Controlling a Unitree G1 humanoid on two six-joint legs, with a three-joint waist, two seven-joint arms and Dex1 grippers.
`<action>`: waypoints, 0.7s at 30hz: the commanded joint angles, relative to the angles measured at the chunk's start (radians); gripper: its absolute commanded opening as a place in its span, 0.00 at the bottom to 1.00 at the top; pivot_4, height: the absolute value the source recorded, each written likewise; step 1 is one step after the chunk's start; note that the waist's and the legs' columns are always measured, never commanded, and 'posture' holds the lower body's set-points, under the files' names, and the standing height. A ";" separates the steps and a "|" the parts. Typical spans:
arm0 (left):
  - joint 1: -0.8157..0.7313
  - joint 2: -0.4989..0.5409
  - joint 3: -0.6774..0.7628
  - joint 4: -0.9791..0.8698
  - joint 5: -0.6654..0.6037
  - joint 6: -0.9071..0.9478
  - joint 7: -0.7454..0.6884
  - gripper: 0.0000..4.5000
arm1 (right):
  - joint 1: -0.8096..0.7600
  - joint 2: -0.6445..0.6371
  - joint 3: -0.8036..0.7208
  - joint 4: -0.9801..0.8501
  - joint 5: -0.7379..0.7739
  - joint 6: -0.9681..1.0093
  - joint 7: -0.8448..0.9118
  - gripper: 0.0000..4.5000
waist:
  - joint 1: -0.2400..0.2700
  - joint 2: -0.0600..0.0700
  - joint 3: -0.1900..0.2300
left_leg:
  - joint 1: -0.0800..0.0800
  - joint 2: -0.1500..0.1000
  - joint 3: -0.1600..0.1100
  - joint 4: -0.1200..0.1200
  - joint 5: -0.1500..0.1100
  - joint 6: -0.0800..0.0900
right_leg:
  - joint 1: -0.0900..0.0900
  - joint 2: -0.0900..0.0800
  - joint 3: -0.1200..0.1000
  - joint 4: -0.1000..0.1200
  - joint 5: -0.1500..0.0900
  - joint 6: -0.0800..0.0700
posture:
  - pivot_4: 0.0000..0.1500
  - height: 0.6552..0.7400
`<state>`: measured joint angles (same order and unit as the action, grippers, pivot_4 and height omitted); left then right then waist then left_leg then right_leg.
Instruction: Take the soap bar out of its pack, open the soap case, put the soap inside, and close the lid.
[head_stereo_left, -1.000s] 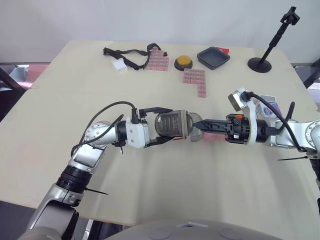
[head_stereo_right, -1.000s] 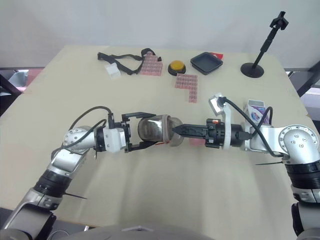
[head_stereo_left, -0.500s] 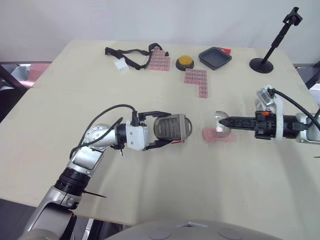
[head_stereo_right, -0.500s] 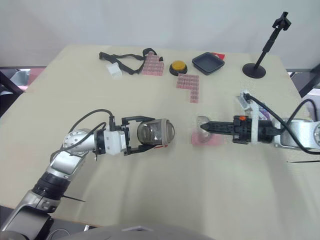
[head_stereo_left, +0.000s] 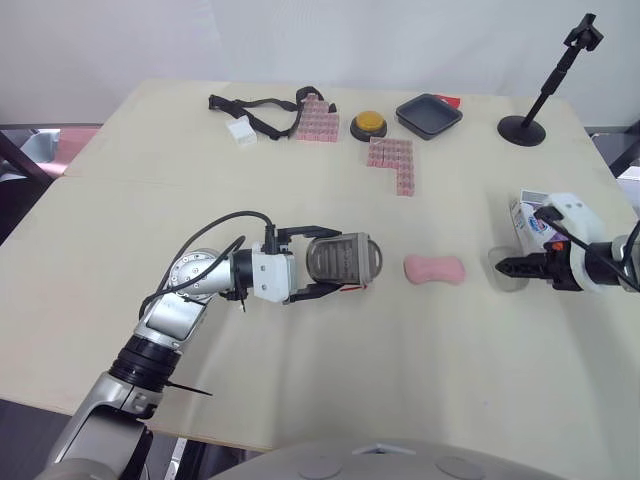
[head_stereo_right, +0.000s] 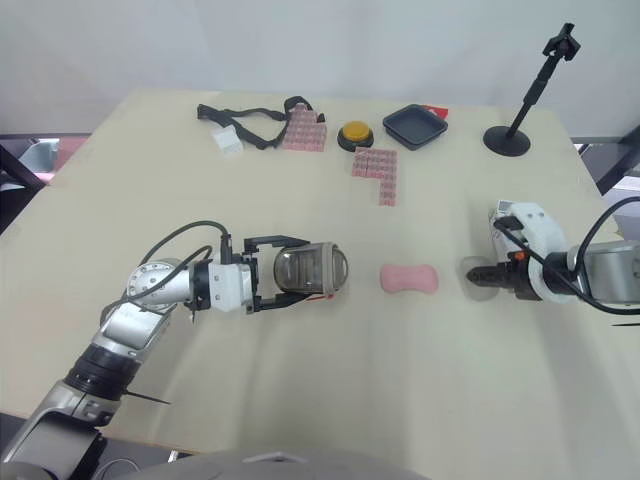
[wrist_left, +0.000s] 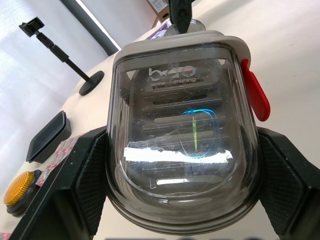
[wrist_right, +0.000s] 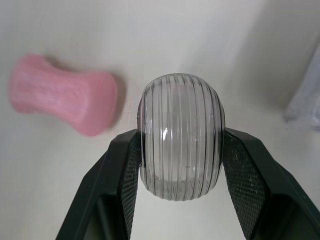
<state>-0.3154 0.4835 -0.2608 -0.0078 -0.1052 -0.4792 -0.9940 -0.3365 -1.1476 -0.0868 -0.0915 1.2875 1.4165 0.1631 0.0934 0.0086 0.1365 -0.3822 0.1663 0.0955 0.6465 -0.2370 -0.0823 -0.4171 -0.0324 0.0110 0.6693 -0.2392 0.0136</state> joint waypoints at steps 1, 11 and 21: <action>-0.006 0.003 -0.004 -0.011 -0.007 -0.018 0.000 0.77 | -0.088 0.081 -0.033 0.075 -0.041 0.134 -0.110 0.44 | -0.005 0.000 0.000 | 0.000 0.000 0.000 0.000 0.000 0.000 | 0.000 0.000 0.000 0.000 0.000 0.000 | 1.00 0.87; 0.004 0.007 -0.007 -0.024 0.002 -0.013 0.013 0.77 | -0.191 0.286 -0.108 0.157 -0.126 0.198 -0.302 0.44 | -0.013 0.000 0.000 | 0.008 0.000 0.000 -0.001 0.001 -0.002 | 0.006 0.000 0.001 0.001 0.000 0.000 | 1.00 0.87; 0.016 0.012 -0.004 -0.039 0.006 -0.005 0.025 0.77 | -0.211 0.319 -0.094 0.157 -0.112 0.198 -0.346 0.74 | -0.015 0.000 0.000 | 0.010 0.000 0.000 -0.001 0.001 -0.002 | 0.008 0.000 0.001 0.001 0.000 0.000 | 1.00 0.87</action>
<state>-0.3035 0.4852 -0.2757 -0.0143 -0.0932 -0.4825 -0.9823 -0.5389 -0.8239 -0.1717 0.0683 1.1697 1.6080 -0.1765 0.0780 0.0088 0.1363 -0.3726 0.1664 0.0959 0.6450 -0.2356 -0.0846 -0.4090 -0.0323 0.0115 0.6703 -0.2392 0.0134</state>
